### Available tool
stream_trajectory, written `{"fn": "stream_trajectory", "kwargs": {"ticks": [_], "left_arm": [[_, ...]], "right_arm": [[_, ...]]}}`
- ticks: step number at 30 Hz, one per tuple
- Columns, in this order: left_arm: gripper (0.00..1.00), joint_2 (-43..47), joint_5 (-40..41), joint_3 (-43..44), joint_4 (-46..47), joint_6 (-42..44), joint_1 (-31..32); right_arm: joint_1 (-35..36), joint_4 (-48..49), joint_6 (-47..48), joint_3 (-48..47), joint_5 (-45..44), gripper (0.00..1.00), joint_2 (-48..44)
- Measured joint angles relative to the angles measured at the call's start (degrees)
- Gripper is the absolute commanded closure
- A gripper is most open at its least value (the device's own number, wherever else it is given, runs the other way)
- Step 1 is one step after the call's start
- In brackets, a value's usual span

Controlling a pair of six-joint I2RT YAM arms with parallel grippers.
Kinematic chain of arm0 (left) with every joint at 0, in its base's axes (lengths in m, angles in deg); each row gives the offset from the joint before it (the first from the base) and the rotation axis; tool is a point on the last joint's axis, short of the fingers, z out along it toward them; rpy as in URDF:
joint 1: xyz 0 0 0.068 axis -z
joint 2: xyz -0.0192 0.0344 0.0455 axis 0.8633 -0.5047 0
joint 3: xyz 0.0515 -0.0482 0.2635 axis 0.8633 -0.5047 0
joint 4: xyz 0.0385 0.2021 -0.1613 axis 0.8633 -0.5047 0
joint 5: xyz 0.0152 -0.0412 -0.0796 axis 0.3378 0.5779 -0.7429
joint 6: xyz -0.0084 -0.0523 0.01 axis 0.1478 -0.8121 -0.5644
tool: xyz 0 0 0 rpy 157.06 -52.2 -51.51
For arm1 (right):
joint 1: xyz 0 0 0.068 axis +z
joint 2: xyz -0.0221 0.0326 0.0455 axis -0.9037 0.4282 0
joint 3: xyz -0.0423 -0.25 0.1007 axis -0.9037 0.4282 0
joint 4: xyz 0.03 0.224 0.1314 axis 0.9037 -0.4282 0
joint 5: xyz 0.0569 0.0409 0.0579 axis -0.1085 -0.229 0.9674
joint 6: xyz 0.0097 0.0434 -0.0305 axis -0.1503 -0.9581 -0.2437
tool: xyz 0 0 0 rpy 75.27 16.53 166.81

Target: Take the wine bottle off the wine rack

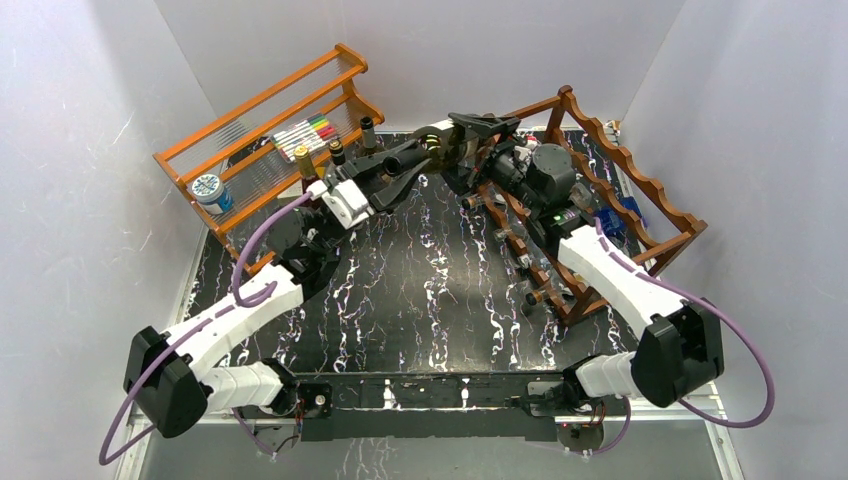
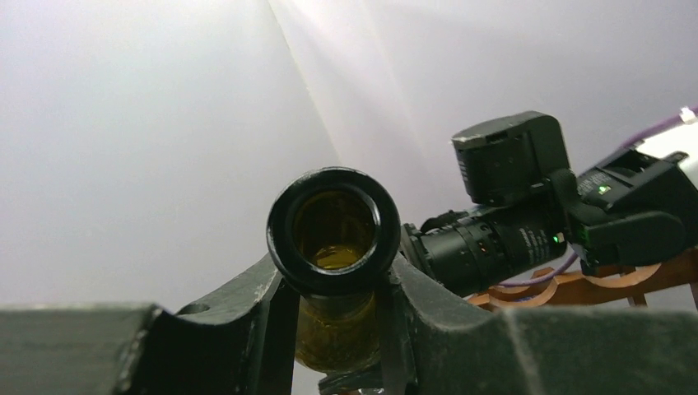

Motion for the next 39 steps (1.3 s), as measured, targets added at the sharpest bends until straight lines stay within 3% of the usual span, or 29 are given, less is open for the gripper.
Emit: {"fn": "stream_trajectory", "kwargs": {"ticks": [11, 17, 21, 27, 32, 39], "left_arm": [[1.00, 7.4, 12.7, 0.0, -2.0, 2.0, 0.1], [1.00, 12.7, 25.3, -1.7, -10.6, 0.9, 0.0], [1.00, 15.6, 31.2, -2.3, -21.6, -3.0, -0.1], [1.00, 16.8, 35.2, -2.5, -40.3, -12.5, 0.0], [1.00, 18.0, 35.8, -4.5, -51.0, -17.8, 0.0], [1.00, 20.4, 39.5, -5.7, -61.2, -21.5, 0.0]], "right_arm": [[-4.9, -3.2, 4.1, 1.0, -1.6, 0.02, -4.3], [-6.3, -6.1, 9.0, 0.8, 0.1, 0.02, -4.3], [-6.6, -7.4, 14.5, -0.7, 2.4, 0.02, -3.8], [-6.8, -12.9, 31.9, -11.2, 7.2, 0.02, -1.0], [-6.9, -16.8, 48.0, -14.7, 10.9, 0.02, -1.2], [-7.3, -33.6, 75.6, -21.1, 9.6, 0.02, -1.2]]}}
